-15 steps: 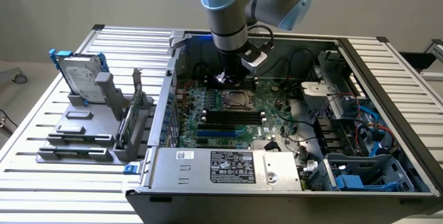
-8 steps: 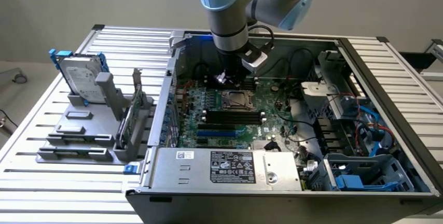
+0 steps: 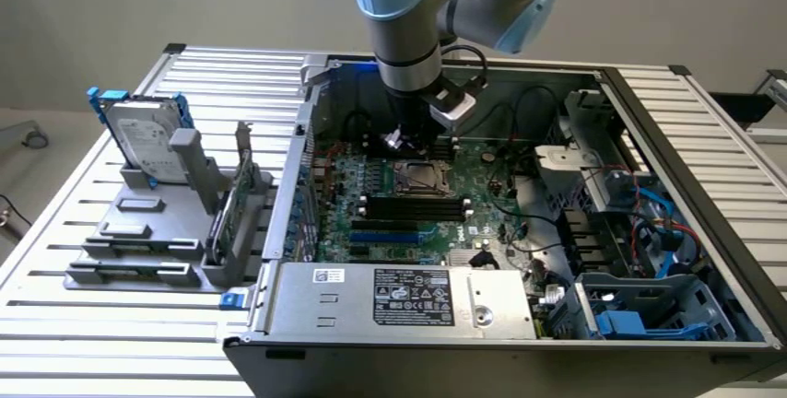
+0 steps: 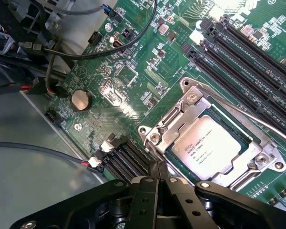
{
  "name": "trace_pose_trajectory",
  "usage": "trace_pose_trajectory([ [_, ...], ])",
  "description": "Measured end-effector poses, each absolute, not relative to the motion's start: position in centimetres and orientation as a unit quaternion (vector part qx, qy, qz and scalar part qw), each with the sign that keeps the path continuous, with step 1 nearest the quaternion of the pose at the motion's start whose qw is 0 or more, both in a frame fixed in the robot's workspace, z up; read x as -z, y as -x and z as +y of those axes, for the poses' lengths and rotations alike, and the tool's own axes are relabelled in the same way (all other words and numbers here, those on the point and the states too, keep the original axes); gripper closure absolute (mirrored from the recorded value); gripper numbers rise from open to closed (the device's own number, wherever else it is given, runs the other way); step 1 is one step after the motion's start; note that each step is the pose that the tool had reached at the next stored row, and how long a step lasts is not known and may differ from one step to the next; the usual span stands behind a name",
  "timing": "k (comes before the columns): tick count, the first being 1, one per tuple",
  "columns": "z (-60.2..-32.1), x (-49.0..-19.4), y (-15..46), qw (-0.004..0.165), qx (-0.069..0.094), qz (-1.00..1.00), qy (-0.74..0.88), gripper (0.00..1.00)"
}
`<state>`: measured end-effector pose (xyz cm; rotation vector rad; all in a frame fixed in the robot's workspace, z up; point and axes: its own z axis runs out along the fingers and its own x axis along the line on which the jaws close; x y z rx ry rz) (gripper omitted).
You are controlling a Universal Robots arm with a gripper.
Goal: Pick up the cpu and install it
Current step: 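Install the first cpu locking lever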
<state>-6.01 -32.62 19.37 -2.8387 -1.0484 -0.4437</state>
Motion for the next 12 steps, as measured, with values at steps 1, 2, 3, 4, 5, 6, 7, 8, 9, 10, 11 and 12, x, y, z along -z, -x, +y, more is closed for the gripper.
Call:
trace_pose_trajectory([
  [1,-32.62,-19.37,5.98,0.042,0.145,-0.343,0.927,0.89],
  [2,-32.63,-19.37,5.96,0.042,0.145,-0.342,0.927,0.89],
  [3,-32.64,-19.37,5.92,0.042,0.145,-0.342,0.927,0.89],
  [4,-32.65,-19.37,5.87,0.041,0.145,-0.342,0.927,0.89],
  [5,-32.66,-19.38,5.82,0.041,0.145,-0.343,0.927,0.89],
  [6,-32.67,-19.37,5.78,0.042,0.145,-0.343,0.927,0.89],
  [7,-32.68,-19.37,5.74,0.042,0.145,-0.342,0.927,0.89],
  [8,-32.70,-19.36,5.72,0.042,0.145,-0.342,0.927,0.89],
  [9,-32.74,-19.37,5.72,0.042,0.145,-0.342,0.927,0.89],
  [10,-32.77,-19.37,5.71,0.042,0.145,-0.342,0.927,0.89],
  [11,-32.79,-19.36,5.72,0.042,0.145,-0.342,0.927,0.89],
  [12,-32.81,-19.36,5.72,0.043,0.145,-0.342,0.927,0.89],
])
